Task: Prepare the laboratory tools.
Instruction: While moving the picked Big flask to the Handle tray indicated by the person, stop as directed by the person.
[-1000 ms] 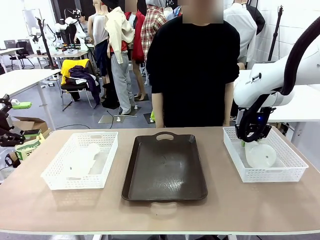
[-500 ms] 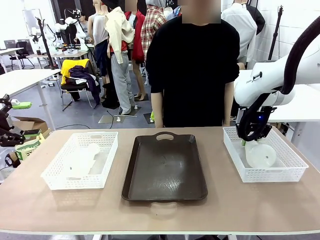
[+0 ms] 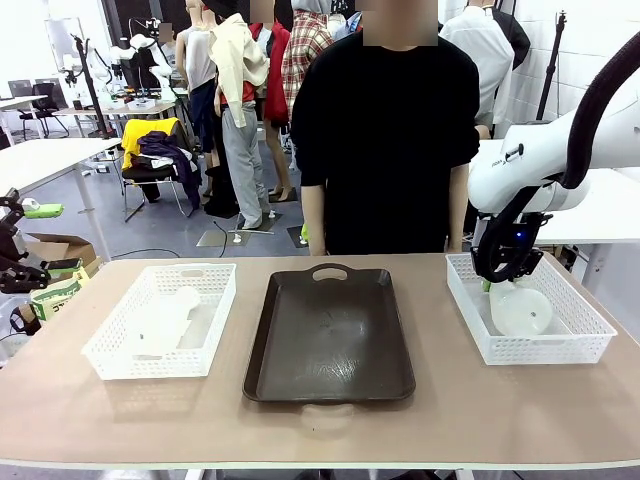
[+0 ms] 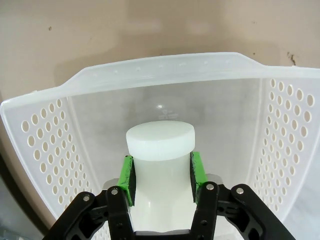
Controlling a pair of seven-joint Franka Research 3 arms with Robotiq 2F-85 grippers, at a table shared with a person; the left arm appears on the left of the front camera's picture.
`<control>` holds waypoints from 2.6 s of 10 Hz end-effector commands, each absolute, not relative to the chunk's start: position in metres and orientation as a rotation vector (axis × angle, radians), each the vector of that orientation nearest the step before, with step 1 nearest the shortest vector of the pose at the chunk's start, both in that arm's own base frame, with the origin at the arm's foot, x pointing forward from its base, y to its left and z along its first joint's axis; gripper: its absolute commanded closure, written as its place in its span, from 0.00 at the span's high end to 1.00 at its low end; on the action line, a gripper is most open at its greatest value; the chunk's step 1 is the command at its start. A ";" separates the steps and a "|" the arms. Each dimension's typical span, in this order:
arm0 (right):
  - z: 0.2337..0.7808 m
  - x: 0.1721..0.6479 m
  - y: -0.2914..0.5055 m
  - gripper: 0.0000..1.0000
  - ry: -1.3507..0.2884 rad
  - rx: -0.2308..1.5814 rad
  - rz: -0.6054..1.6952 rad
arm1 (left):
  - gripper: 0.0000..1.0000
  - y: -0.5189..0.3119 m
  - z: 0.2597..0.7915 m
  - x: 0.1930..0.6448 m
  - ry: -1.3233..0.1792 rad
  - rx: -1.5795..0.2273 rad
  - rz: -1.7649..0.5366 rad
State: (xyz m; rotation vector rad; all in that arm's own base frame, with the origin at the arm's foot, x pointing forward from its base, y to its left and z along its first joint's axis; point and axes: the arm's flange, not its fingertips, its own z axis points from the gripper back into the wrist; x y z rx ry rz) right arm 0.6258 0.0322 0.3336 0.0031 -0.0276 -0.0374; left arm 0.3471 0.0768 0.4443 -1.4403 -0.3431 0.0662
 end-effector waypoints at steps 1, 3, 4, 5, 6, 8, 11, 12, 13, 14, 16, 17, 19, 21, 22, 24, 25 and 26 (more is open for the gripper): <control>0.333 0.626 0.033 0.00 -0.027 -0.002 -0.033 | 1.00 0.078 0.445 0.345 -0.343 -1.442 0.052; 0.333 0.626 0.033 0.00 -0.027 -0.002 -0.033 | 1.00 0.078 0.445 0.345 -0.343 -1.442 0.052; 0.333 0.626 0.033 0.00 -0.027 -0.002 -0.033 | 1.00 0.078 0.445 0.345 -0.343 -1.442 0.052; 0.333 0.626 0.033 0.00 -0.027 -0.002 -0.033 | 1.00 0.078 0.445 0.345 -0.343 -1.442 0.052; 0.333 0.626 0.033 0.00 -0.027 -0.002 -0.033 | 1.00 0.078 0.445 0.345 -0.343 -1.442 0.052; 0.333 0.626 0.033 0.00 -0.027 -0.002 -0.033 | 1.00 0.078 0.445 0.345 -0.343 -1.442 0.052; 0.343 0.623 0.039 0.00 0.002 -0.002 -0.071 | 1.00 0.078 0.445 0.345 -0.343 -1.442 0.052; 0.350 0.620 0.038 0.00 0.012 0.006 -0.090 | 1.00 0.078 0.445 0.345 -0.343 -1.442 0.052; 0.359 0.616 0.036 0.00 0.012 0.013 -0.101 | 1.00 0.078 0.445 0.345 -0.343 -1.442 0.052; 0.368 0.612 0.037 0.00 0.009 0.025 -0.104 | 1.00 0.078 0.445 0.345 -0.343 -1.442 0.052; 0.390 0.603 0.041 0.00 -0.004 0.015 -0.105 | 1.00 0.078 0.445 0.345 -0.343 -1.442 0.052; 0.402 0.598 0.044 0.00 -0.025 0.013 -0.097 | 1.00 0.078 0.445 0.345 -0.343 -1.442 0.052; 0.429 0.587 0.053 0.00 -0.052 0.016 -0.071 | 1.00 0.078 0.445 0.345 -0.343 -1.442 0.052; 0.451 0.578 0.059 0.00 -0.079 0.021 -0.053 | 1.00 0.078 0.445 0.345 -0.343 -1.442 0.052; 0.462 0.573 0.062 0.00 -0.094 0.024 -0.044 | 1.00 0.078 0.445 0.345 -0.343 -1.442 0.052; 0.470 0.573 0.063 0.00 -0.104 0.017 -0.047 | 1.00 0.078 0.445 0.345 -0.343 -1.442 0.052; 0.469 0.574 0.062 0.00 -0.098 0.017 -0.047 | 1.00 0.078 0.445 0.345 -0.343 -1.442 0.052; 0.468 0.575 0.062 0.00 -0.091 0.000 -0.043 | 1.00 0.078 0.445 0.345 -0.343 -1.442 0.052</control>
